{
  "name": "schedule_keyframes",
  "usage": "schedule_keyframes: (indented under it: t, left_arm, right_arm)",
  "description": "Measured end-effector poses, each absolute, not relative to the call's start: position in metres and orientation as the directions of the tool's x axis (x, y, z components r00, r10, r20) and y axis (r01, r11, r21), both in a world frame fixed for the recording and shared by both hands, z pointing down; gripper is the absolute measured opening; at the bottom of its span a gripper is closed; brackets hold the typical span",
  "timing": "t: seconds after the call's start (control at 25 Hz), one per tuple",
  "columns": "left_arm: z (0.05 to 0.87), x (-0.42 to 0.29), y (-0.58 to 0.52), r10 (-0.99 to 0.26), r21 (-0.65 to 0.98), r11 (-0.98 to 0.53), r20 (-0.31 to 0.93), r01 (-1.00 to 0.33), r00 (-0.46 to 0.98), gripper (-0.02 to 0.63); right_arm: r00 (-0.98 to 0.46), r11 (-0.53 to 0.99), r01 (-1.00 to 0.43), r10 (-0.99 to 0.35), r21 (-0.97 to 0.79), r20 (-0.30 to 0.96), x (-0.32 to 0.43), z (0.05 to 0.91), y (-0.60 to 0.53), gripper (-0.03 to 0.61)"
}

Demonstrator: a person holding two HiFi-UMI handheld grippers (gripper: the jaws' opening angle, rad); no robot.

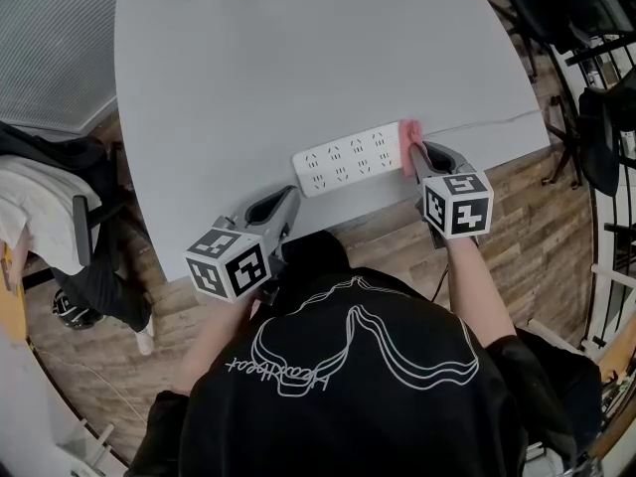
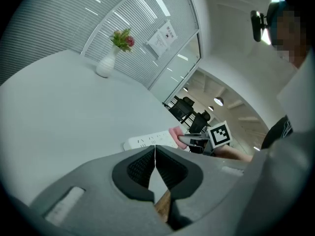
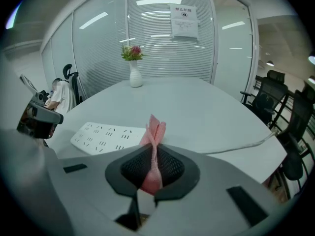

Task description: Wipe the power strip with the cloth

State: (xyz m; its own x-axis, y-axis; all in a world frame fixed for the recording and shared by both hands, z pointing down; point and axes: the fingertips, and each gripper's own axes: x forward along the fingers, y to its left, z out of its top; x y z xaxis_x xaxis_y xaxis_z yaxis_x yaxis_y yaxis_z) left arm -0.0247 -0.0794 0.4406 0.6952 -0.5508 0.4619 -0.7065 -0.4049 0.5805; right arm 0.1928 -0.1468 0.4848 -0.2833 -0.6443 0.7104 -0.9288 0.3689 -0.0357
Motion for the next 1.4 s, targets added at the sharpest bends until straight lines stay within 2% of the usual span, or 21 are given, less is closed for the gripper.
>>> schedule_keyframes:
  t: [0.36,0.64,0.96,1.4]
  left_arm:
    - [0.448,-0.022,-0.081,-0.538,0.573,-0.407,0.479,-0.711,0.694,0.015]
    - [0.444,-0.022,-0.081,-0.546,0.575,-0.402,0.474,-0.713,0.691,0.015]
    - [0.441,-0.033,-0.072,-0.563,0.573,-0.394,0.467,-0.719,0.681,0.014]
    - [0.439,-0.052,-0.069,-0.586,0.572,-0.384,0.456,-0.725,0.67,0.014]
  right_arm:
    - [-0.277,0.34,-0.939,-0.659,-0.052,0.699,0.201,0.49,-0.15,0.035]
    - [-0.307,0.315,-0.943,-0.696,-0.109,0.649,0.201,0.463,-0.15,0.035]
    - [-0.434,0.437,-0.887,-0.68,-0.149,0.591,0.146,0.433,-0.144,0.035]
    - [-0.582,0.6,-0.776,-0.564,-0.194,0.586,0.052,0.44,-0.125,0.037]
